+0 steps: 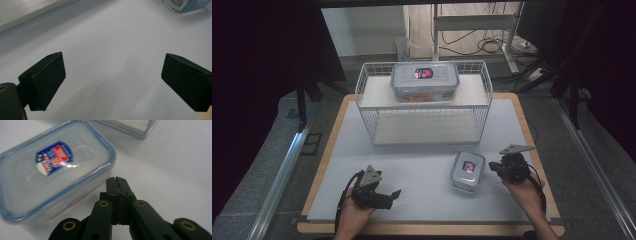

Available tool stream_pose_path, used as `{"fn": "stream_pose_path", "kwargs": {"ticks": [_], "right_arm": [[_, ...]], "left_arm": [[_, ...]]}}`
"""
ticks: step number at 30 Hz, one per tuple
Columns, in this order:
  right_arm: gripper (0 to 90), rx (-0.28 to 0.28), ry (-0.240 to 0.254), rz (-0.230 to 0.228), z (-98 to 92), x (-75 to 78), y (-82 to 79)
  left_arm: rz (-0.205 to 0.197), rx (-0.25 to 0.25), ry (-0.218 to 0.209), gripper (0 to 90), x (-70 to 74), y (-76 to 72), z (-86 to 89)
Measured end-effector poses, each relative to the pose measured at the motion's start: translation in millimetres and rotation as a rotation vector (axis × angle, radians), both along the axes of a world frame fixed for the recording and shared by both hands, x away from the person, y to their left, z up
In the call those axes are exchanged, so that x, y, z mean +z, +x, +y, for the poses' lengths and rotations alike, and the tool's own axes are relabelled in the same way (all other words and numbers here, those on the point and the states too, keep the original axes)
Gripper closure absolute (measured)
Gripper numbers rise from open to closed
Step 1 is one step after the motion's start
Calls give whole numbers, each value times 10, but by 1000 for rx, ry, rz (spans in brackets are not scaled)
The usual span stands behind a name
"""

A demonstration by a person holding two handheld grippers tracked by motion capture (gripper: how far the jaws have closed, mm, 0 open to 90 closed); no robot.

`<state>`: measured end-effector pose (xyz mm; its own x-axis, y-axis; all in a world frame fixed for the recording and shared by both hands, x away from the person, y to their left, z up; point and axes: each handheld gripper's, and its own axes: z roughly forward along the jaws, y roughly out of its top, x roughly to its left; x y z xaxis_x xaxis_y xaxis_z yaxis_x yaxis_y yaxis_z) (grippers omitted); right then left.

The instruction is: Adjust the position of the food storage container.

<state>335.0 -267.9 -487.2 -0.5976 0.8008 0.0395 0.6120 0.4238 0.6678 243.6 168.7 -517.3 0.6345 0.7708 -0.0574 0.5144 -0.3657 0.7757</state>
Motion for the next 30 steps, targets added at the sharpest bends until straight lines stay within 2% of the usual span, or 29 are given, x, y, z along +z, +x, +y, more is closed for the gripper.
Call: {"fn": "stream_pose_path", "kwargs": {"ticks": [2,4,5,6,7,10,12,13,14,15,16,20,21,23,24,25,28,29,30], "right_arm": [[898,20,11,33,22,-47,-11],[899,46,-6,37,100,-71,-88],[898,57,14,53,129,-83,-118],[898,57,14,53,129,-83,-118],[898,87,13,73,210,-117,-175],[898,119,7,88,313,-143,-220],[898,165,9,87,457,-161,-259],[898,165,9,87,457,-161,-259],[898,173,18,93,497,-160,-266],[898,200,53,115,580,-176,-272],[898,200,53,115,580,-176,-272],[898,266,51,133,791,-220,-307],[898,268,21,114,802,-200,-319],[898,249,15,104,762,-174,-310],[898,183,5,66,610,-117,-256],[898,183,5,66,610,-117,-256],[898,81,44,36,347,-66,-63],[899,61,48,0,292,-61,56],[899,61,48,0,292,-61,56]], "left_arm": [[1,0,-1,52,-2,2,1],[6,0,-2,52,-10,10,4],[6,-2,-1,52,-10,7,3],[6,-2,-1,52,-10,7,3],[3,-3,1,52,-5,3,1],[4,-4,2,52,-6,6,0],[7,-5,7,52,-11,9,0],[7,-5,7,52,-11,9,0],[7,-5,7,52,-11,10,-1],[7,-4,3,52,-13,11,-4],[7,-4,3,52,-13,11,-4],[6,-3,5,52,-12,8,-6],[3,-2,7,52,-8,2,-2],[0,1,2,52,-2,-1,13],[2,4,-4,52,-4,6,28],[2,4,-4,52,-4,6,28],[11,1,-9,53,-17,27,23],[13,-2,-6,52,-22,34,11],[13,-2,-6,52,-22,34,11]]}}
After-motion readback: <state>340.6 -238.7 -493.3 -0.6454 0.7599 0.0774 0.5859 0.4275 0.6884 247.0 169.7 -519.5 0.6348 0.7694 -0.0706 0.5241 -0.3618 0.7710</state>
